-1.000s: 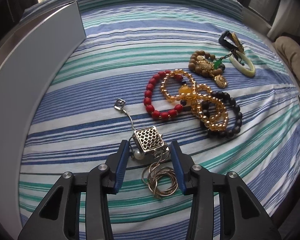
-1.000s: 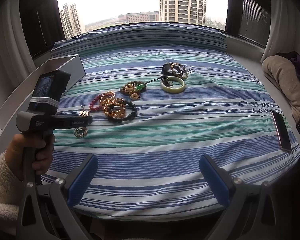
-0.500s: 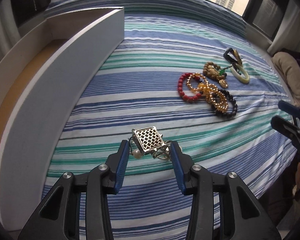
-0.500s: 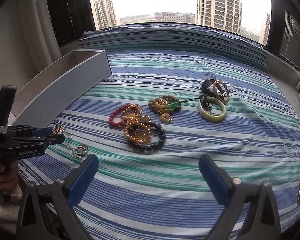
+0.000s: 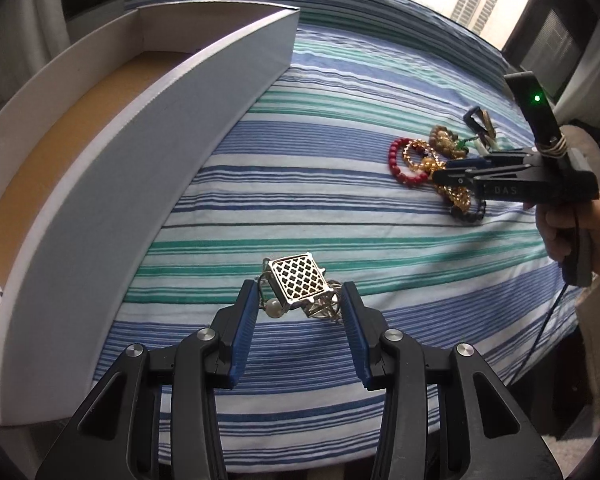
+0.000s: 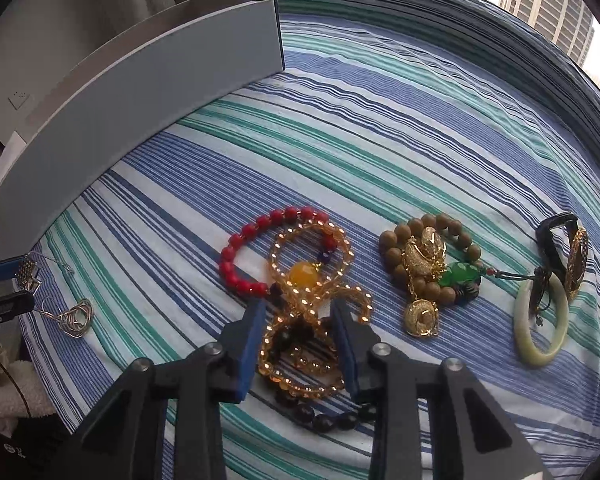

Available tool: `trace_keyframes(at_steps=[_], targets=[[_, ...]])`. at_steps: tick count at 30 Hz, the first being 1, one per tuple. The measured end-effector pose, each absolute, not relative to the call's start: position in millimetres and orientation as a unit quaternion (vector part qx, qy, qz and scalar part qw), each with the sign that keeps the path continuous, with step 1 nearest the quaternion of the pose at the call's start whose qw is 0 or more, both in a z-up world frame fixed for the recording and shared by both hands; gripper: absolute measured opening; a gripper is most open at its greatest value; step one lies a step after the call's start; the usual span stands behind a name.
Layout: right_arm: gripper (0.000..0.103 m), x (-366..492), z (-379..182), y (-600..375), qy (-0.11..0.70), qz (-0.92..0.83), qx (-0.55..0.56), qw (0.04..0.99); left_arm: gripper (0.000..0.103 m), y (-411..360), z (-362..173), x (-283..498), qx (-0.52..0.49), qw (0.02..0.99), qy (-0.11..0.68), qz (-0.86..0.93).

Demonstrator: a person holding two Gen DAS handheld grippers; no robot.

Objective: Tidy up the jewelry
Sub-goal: 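Lift the silver pendant with the left gripper while the right gripper grasps the gold bead necklace, then carry both pieces over the white box while both grippers open to drop them inside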

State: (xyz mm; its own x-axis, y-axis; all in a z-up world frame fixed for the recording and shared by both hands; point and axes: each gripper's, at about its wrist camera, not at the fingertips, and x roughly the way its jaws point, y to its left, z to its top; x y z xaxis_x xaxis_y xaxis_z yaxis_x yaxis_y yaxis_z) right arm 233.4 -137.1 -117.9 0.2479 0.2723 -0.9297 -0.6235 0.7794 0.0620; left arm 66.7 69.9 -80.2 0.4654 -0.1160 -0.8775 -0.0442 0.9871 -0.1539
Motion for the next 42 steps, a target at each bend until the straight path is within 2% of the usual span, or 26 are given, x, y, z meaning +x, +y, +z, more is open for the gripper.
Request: trace_keyframes(at_steps=[1, 3, 4, 5, 9, 16, 26, 34, 42], targets=[[0.033, 235.5, -120.5, -135.6, 0.545, 0.289, -0.165, 0.77, 0.042, 70.4, -79.8, 66.4, -0.078, 0.853, 0.516, -0.022], [0.025, 239.7, -124.4, -133.4, 0.553, 0.287, -0.17, 0.763, 0.042, 71.2, -78.6, 66.3, -0.079, 0.853, 0.516, -0.023], [0.013, 241.1, -123.9, -133.3, 0.555, 0.289, -0.167, 0.762, 0.042, 72.1, -77.7, 66.2, -0.079, 0.853, 0.515, -0.023], [0.008, 240.9, -122.0, -133.9, 0.557, 0.289, -0.163, 0.762, 0.042, 72.7, -76.6, 66.3, -0.08, 0.853, 0.515, -0.023], [0.008, 233.3, -98.8, -145.9, 0.544, 0.286, -0.134, 0.777, 0.042, 73.8, -68.1, 65.2, -0.081, 0.856, 0.51, -0.028], [0.008, 204.7, -24.3, -171.5, 0.494, 0.298, -0.057, 0.815, 0.042, 74.9, -41.5, 61.5, -0.09, 0.862, 0.497, -0.045], [0.008, 173.2, 59.6, -158.9, 0.416, 0.327, -0.037, 0.848, 0.042, 94.7, 16.4, 48.5, -0.115, 0.867, 0.48, -0.066], [0.008, 153.5, 102.6, -130.7, 0.376, 0.366, -0.03, 0.851, 0.042, 137.1, 57.4, 29.8, -0.129, 0.878, 0.459, -0.038], [0.008, 141.5, 146.8, -62.4, 0.341, 0.436, -0.034, 0.832, 0.042, 209.4, 86.0, 17.0, -0.152, 0.888, 0.432, 0.042]])
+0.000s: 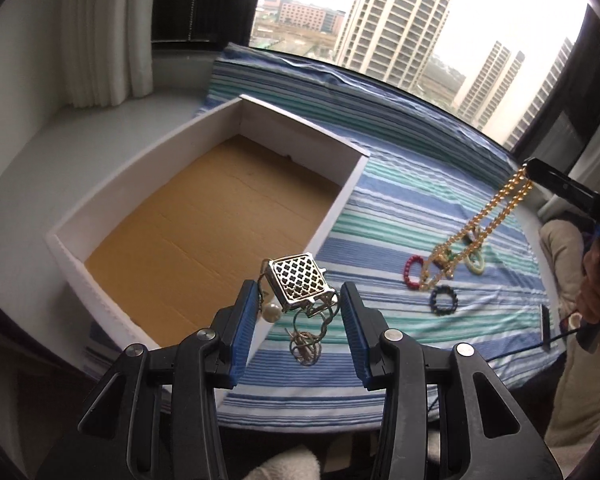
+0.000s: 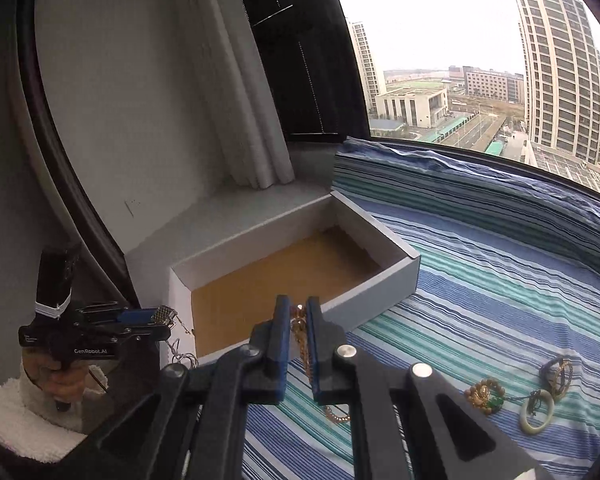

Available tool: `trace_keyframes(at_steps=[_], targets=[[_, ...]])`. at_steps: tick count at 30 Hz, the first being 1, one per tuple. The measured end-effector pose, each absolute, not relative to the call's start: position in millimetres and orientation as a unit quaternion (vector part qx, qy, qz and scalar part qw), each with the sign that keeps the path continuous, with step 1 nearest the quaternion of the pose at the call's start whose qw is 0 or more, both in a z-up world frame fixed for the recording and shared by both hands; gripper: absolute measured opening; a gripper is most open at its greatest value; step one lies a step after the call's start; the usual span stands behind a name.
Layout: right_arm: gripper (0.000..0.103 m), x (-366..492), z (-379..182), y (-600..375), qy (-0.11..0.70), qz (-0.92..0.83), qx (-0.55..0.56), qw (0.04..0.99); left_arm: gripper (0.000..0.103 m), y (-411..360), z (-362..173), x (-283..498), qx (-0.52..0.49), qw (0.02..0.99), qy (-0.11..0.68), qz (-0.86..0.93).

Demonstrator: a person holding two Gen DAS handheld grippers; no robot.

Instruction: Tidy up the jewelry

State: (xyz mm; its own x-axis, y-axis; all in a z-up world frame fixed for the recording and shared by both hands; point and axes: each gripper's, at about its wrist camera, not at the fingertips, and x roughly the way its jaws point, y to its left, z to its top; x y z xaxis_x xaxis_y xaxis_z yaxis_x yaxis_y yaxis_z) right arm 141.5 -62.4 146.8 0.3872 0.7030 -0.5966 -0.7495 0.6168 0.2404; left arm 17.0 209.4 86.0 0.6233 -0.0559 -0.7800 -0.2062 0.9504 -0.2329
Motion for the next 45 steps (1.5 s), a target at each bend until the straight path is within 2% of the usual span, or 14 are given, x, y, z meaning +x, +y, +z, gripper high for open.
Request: trace_keyframes(at_steps=[6, 11, 20, 24, 25, 27, 28, 29, 31, 32, 35, 39, 45], targets=[[0.008, 141.9, 174.5, 8.2, 0.314, 0.481, -0.039, 0.818, 0.042, 252.7, 86.1, 14.9, -0.167, 0.884, 0.425, 0.1], [0.008, 142.5, 169.4, 70.8, 0.319, 0.509, -0.042, 0.798, 0.042, 282.2, 63.9, 16.3, -0.183, 0.872, 0.431, 0.144], [0.008, 149.3, 70.7, 167.6, 0.403, 0.501, -0.098, 0.76, 0.042, 318.0, -1.7, 26.1, -0.197, 0.839, 0.464, 0.204], [0.009, 148.8, 34.9, 186.5, 0.421, 0.485, -0.115, 0.758, 0.048, 321.6, -19.0, 27.0, -0.189, 0.83, 0.477, 0.218], [0.012, 147.7, 32.7, 186.1, 0.418, 0.48, -0.119, 0.762, 0.05, 322.2, -18.1, 25.7, -0.187, 0.832, 0.472, 0.221], [0.03, 145.9, 36.0, 182.6, 0.407, 0.467, -0.125, 0.775, 0.063, 323.6, -10.6, 21.9, -0.183, 0.84, 0.458, 0.226], [0.044, 145.6, 41.8, 177.4, 0.401, 0.462, -0.119, 0.782, 0.066, 323.2, -4.4, 19.0, -0.181, 0.845, 0.448, 0.228], [0.05, 145.2, 50.7, 169.0, 0.393, 0.458, -0.108, 0.79, 0.072, 321.8, 3.2, 15.9, -0.179, 0.851, 0.436, 0.23], [0.05, 140.3, 71.9, 154.5, 0.371, 0.456, -0.093, 0.803, 0.08, 315.8, 21.3, 10.8, -0.174, 0.865, 0.412, 0.228], [0.054, 136.3, 84.1, 145.7, 0.357, 0.456, -0.091, 0.81, 0.085, 309.4, 29.4, 8.4, -0.17, 0.872, 0.401, 0.226], [0.071, 121.1, 113.3, 113.0, 0.314, 0.435, -0.095, 0.838, 0.093, 282.9, 50.4, 4.1, -0.15, 0.893, 0.371, 0.208], [0.074, 103.0, 123.3, 67.5, 0.292, 0.405, -0.102, 0.86, 0.096, 234.1, 58.5, 8.2, -0.127, 0.913, 0.356, 0.155], [0.074, 78.5, 95.7, -6.8, 0.292, 0.326, -0.128, 0.89, 0.097, 155.3, 36.8, 30.2, -0.104, 0.922, 0.369, 0.059]])
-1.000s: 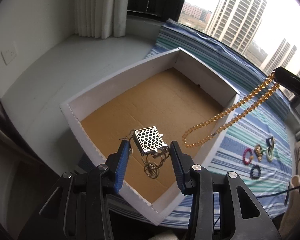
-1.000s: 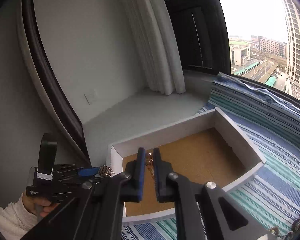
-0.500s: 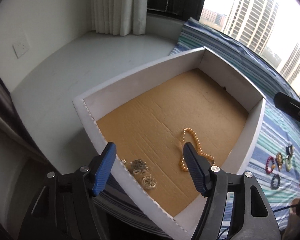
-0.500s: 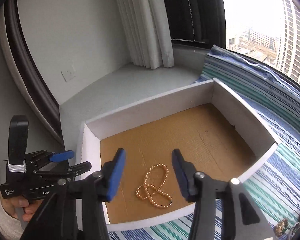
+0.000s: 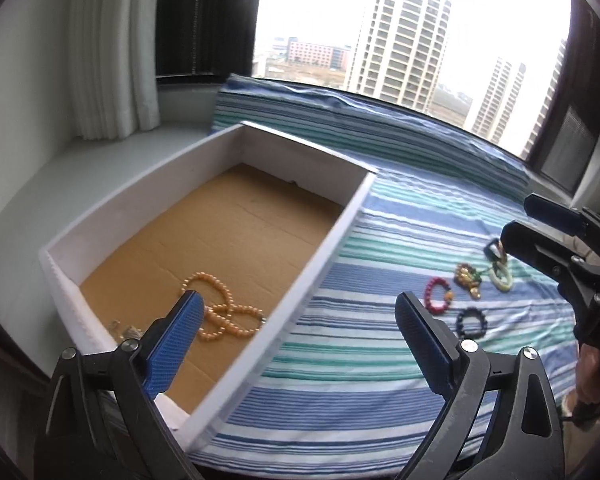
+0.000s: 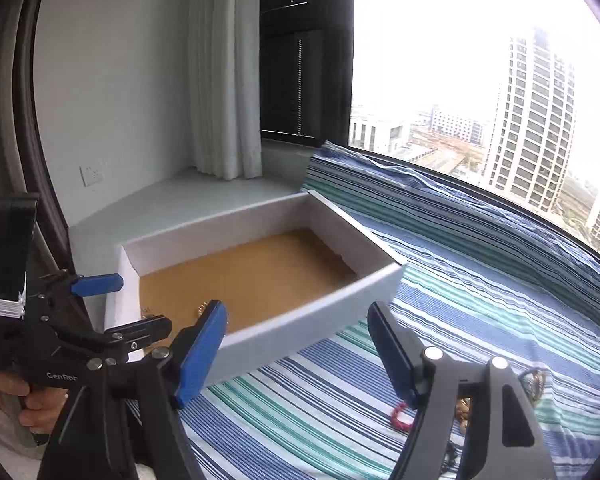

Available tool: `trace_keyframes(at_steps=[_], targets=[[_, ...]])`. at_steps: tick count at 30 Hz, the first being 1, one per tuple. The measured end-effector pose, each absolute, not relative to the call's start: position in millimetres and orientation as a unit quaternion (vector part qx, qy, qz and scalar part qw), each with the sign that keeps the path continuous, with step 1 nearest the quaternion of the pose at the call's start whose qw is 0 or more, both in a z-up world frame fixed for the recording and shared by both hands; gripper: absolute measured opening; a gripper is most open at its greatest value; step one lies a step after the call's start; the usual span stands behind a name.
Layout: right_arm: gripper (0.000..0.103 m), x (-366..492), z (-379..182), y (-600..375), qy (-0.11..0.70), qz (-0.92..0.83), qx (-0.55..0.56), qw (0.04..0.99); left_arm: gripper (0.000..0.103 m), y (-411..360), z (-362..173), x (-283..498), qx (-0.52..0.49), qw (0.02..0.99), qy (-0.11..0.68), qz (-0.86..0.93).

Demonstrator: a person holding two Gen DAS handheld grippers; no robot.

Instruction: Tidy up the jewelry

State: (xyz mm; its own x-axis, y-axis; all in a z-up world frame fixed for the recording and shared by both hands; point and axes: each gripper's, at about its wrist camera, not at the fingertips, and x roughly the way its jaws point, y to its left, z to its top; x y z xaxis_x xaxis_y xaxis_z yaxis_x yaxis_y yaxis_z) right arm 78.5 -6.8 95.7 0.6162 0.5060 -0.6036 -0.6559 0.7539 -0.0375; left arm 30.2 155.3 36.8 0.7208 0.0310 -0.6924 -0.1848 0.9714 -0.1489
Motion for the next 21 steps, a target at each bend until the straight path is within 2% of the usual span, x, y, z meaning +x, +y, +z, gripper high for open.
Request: trace_keyframes(at_steps=[9, 21], targets=[[0.074, 54.5, 42.1, -121.2, 0.313, 0.184, -0.132, 0.922, 0.097, 56.7, 5.6, 51.3, -0.087, 0.907, 0.411, -0.036], [0.074, 25.1, -14.2, -207.4, 0.351, 0.094, -0.085, 0.928, 0.097, 19.9, -30.6, 52.1, -0.067, 0.895, 0.438, -0.041]])
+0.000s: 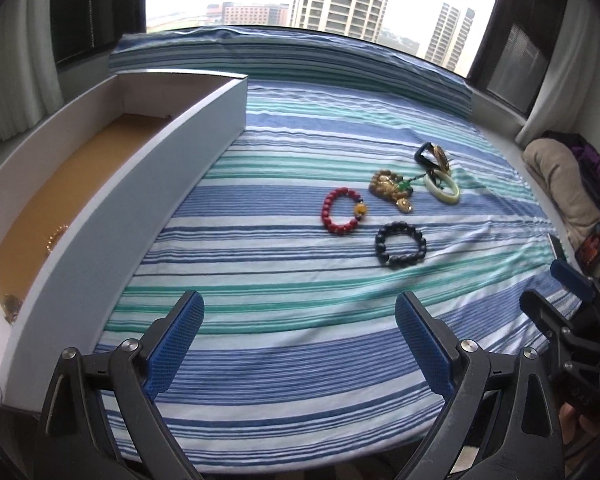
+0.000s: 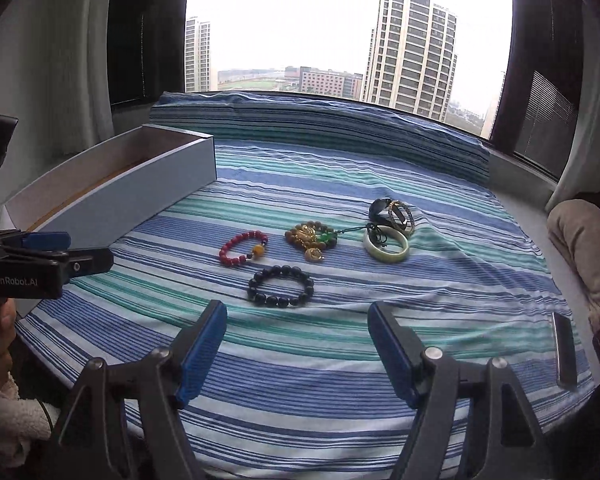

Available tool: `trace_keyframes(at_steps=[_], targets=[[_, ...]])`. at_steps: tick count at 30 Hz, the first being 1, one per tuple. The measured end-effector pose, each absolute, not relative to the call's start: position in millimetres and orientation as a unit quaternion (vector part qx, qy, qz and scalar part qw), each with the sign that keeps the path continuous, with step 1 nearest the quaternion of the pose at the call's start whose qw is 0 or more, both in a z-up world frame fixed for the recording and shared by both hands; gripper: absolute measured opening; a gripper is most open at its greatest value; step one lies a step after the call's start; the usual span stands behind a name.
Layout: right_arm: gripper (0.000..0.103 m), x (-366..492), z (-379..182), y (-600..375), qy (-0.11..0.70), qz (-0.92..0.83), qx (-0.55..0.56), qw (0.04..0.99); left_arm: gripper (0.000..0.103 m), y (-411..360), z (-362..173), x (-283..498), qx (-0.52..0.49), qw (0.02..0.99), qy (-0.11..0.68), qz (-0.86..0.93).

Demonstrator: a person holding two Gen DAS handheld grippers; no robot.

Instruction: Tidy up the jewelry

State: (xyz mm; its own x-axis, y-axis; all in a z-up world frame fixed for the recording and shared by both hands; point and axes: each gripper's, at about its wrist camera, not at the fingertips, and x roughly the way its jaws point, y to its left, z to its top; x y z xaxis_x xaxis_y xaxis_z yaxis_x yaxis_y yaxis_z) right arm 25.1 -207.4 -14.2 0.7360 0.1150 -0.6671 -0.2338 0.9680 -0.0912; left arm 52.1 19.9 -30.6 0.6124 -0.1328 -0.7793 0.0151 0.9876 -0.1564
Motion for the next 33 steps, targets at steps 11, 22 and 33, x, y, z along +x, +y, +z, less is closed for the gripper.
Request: trace_keyframes(at_steps=[11, 22, 33], targets=[[0.074, 11.7, -36.7, -213.3, 0.371, 0.096, -0.081, 0.92, 0.097, -0.8, -41.3, 48.4, -0.046, 0.889, 0.452, -0.054], [0.074, 10.2, -31.9, -211.7, 0.366, 0.092, -0.082, 0.922, 0.097, 0.5, -49.9, 55.1, -0.048, 0.881, 0.468, -0.056], [0.074, 10.6, -37.6, -219.6, 0.373, 0.094, -0.07, 0.921, 0.097, -2.2, -55.4, 62.5, -0.045, 0.878, 0.474, -0.051]])
